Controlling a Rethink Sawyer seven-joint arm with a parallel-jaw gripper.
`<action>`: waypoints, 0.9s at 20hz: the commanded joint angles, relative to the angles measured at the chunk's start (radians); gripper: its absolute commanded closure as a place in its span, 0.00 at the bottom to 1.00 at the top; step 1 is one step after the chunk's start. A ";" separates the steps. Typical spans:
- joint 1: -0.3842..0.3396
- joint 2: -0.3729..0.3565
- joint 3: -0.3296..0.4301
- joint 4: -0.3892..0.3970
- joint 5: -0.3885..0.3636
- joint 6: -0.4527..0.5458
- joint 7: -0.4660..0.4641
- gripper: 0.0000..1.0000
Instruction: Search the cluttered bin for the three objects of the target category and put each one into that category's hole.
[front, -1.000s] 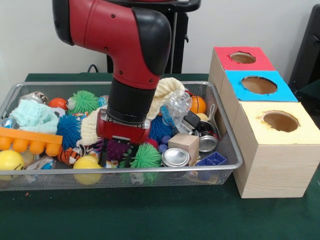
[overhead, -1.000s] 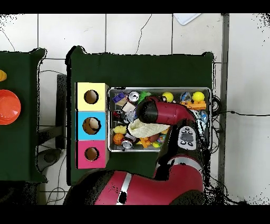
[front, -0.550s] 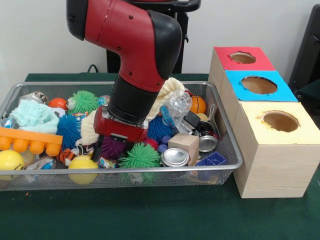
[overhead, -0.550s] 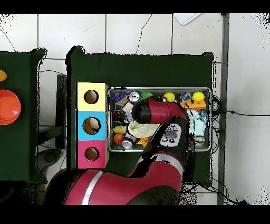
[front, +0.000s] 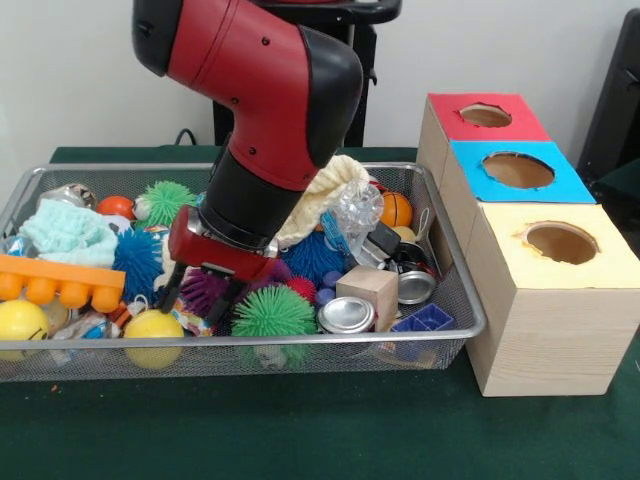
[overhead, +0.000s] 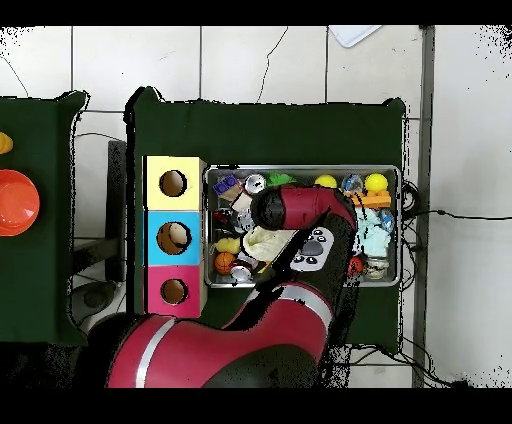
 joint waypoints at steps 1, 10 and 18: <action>-0.079 0.056 0.105 0.031 0.023 0.157 0.092 0.00; -0.167 -0.035 0.240 0.209 0.304 0.178 0.330 0.00; -0.241 -0.076 0.361 0.310 0.419 0.083 0.239 0.00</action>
